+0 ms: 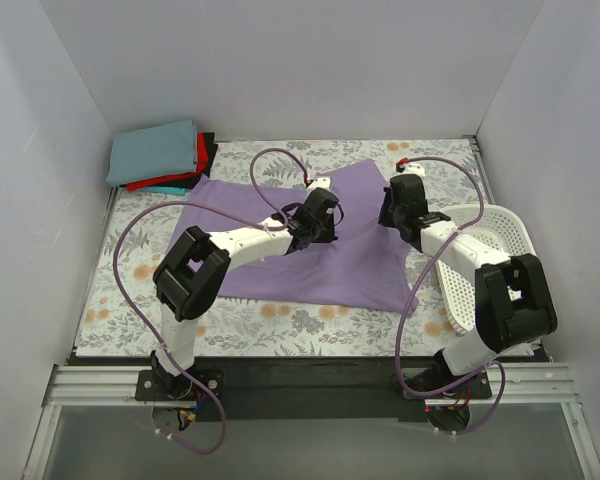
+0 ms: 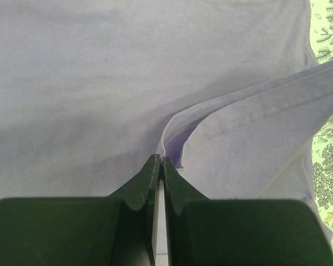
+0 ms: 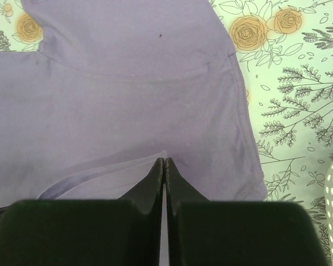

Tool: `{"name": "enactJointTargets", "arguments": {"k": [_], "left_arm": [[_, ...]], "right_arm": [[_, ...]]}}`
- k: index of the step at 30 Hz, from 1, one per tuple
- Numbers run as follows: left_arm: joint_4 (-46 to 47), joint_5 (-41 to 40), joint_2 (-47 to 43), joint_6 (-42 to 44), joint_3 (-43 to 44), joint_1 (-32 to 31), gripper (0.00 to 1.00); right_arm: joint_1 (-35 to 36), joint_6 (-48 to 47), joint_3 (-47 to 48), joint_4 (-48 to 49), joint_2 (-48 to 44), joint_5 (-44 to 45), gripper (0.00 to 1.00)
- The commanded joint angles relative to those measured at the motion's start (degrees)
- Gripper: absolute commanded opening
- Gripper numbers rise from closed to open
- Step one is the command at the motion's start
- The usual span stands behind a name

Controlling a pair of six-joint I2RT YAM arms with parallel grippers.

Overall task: Fold and stack the t-shirts
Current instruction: Fold the tshirt

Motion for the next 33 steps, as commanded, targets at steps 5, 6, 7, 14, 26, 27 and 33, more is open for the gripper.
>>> {"name": "enactJointTargets", "arguments": {"k": [5,6,7,14,26,27,33], "left_arm": [[1.3,-0.8,-0.3,-1.0,0.0,1.0,0.01],[1.2,-1.3,-0.3,-1.1,0.1,1.0,0.03],[1.3,-1.6,-0.5,-1.6,0.0,1.1,0.03],[0.5,-0.9,-0.6,-0.5,0.8,2.5,0.29],[-22.0,-13.2,-11.2,-9.7,-4.0,11.5,0.22],[-23.6,-13.5,-11.9,-10.9,-4.7,13.2,0.22],[-28.6,-7.1,-16.9,-17.2,-11.2,20.5,0.2]], "right_arm": [[-2.0,0.7,-0.2,2.9,1.5,-0.1,0.01],[-2.4,0.8,-0.2,2.9,1.7,-0.3,0.01],[-2.5,0.7,-0.1,2.9,1.8,-0.4,0.01],[-3.6,-0.2,2.5,2.4,4.4,-4.1,0.35],[-0.6,-0.2,5.1,-5.8,1.0,-14.9,0.5],[1.2,-0.1,5.0,-6.0,1.0,-15.8,0.5],[7.6,0.2,4.3,-6.0,2.9,-15.9,0.46]]}}
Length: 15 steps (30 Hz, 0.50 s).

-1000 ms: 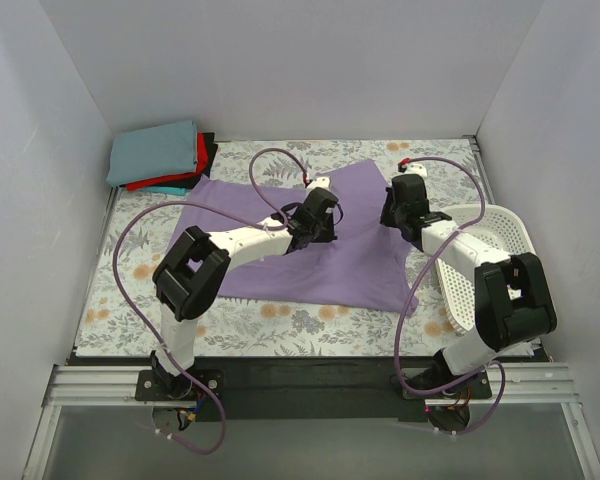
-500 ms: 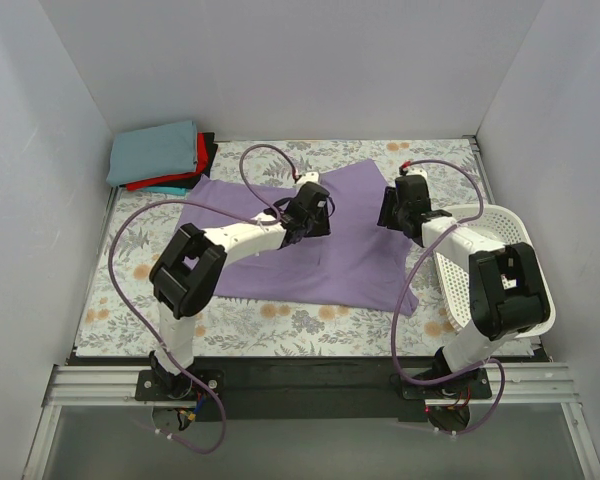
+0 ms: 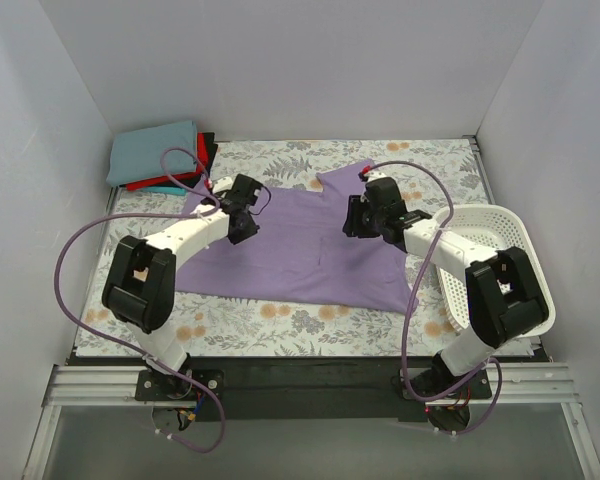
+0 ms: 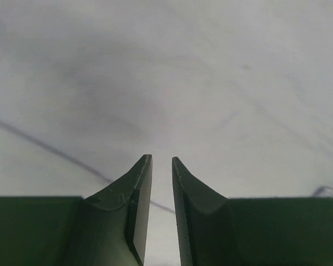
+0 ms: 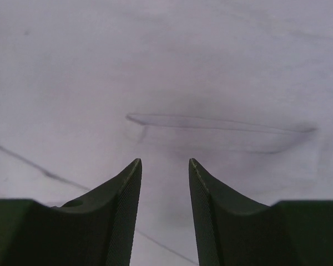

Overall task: Fold and stack the t-shirts
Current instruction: Fold the tshirt

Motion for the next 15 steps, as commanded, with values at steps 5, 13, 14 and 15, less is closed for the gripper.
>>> {"name": "enactJointTargets", "arguments": {"k": [5,13,14,15], "left_arm": [[-8.4,0.8,-3.2,-9.3,-2.8,2.4,0.17],[-15.3,2.8,1.1,-18.0,-0.8,3.5,0.15],[-16.3,3.1,2.2,-18.8,-0.3,3.5,0.16],[-17.8,3.0,2.6,-20.1,0.1,3.5,0.16]], "right_arm": [[4.4,0.8,0.5,-0.6,1.3,-3.6,0.43],[5.3,1.6,-2.6,-0.8,-0.5,-2.7,0.41],[5.4,1.7,-3.1,-0.7,-1.2,-2.7,0.41],[5.3,1.9,-4.0,-0.7,-1.6,-2.5,0.41]]}}
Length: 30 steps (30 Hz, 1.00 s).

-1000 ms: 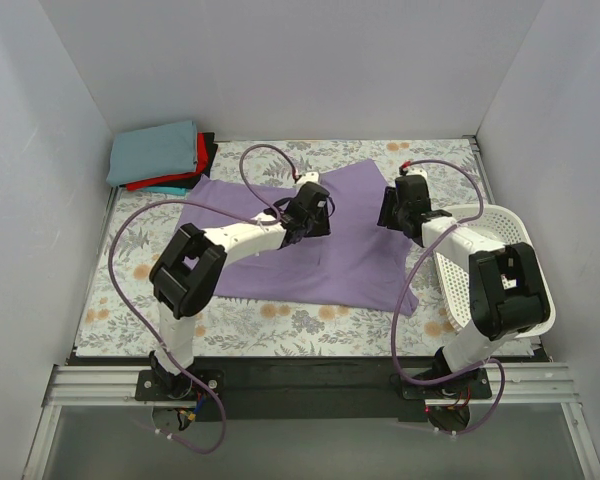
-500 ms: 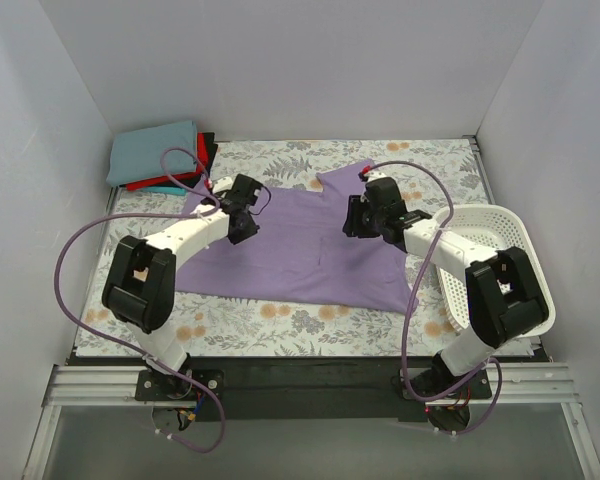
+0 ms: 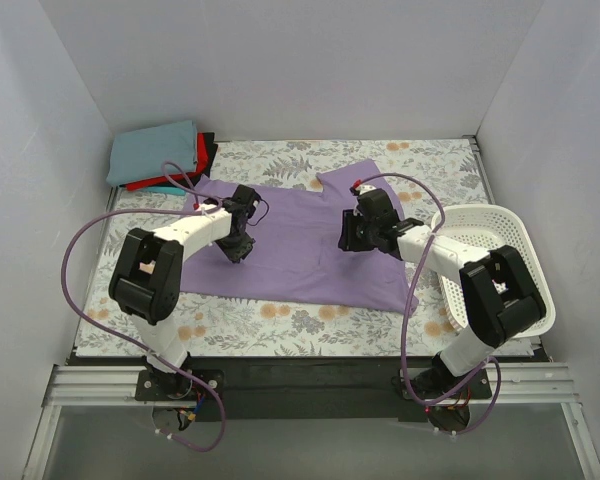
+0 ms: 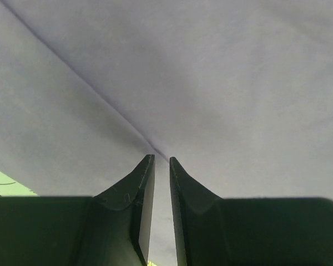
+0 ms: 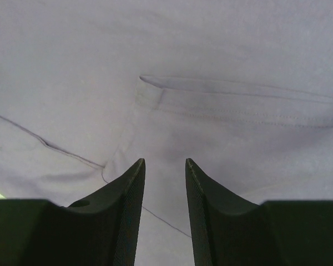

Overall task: Fold and stack the t-shirts
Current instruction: Fold the tshirt

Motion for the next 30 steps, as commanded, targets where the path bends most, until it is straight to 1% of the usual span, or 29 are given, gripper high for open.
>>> {"name": "enactJointTargets", "arguments": {"k": [1,8,16,22,30], "left_arm": [[-5.3,0.4,1.4,-5.9,2.8,0.4,0.17],[-7.0,0.9,2.0,-7.6,3.7,0.5,0.26],[-6.8,1.0,3.4,-7.7,4.5,0.7,0.27],[-6.4,0.7,5.0,-7.3,5.0,1.2,0.24],[-5.8,1.5,4.4,-7.2,4.4,1.2,0.13]], "right_arm": [[0.3,0.9,-2.0,0.2,-3.1,0.0,0.41],[0.3,1.3,-5.5,0.1,-4.8,0.1,0.41],[0.3,1.5,-6.9,0.3,-4.9,1.5,0.4],[0.3,1.4,-8.6,0.2,-6.0,1.4,0.4],[0.3,1.4,-10.8,0.5,-6.2,1.5,0.4]]}}
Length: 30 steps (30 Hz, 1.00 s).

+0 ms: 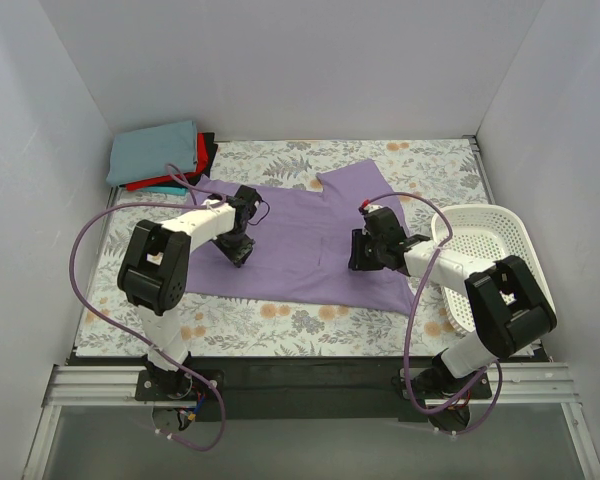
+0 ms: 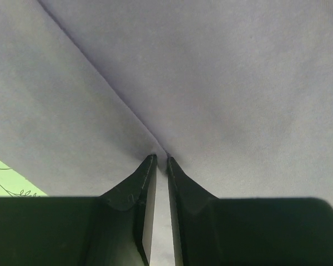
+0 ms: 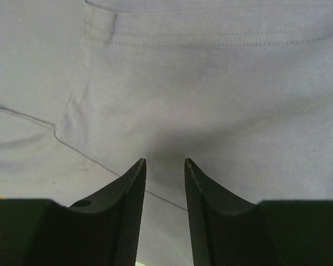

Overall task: Fold and stack the t-shirts
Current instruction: Fold the tshirt

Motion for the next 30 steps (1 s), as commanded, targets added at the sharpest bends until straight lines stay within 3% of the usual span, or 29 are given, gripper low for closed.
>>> {"name": "enactJointTargets", "arguments": {"k": [1,6,23,30], "left_arm": [[0.4,0.0,-2.0,-0.7,0.7,0.4,0.12],[0.3,-0.5,-3.4,-0.6,0.4,0.4,0.0],[1.5,-0.2,-6.3,0.4,-3.1,2.0,0.0],[7.1,1.0,-9.2,4.1,-3.9,2.2,0.32]], "right_arm": [[0.3,0.0,-1.1,0.9,-1.5,0.6,0.4],[0.3,0.3,-1.9,1.3,-1.1,1.0,0.4],[0.2,0.6,-2.7,1.4,-1.1,2.0,0.4],[0.3,-0.1,-1.3,0.9,-2.1,1.6,0.43]]}}
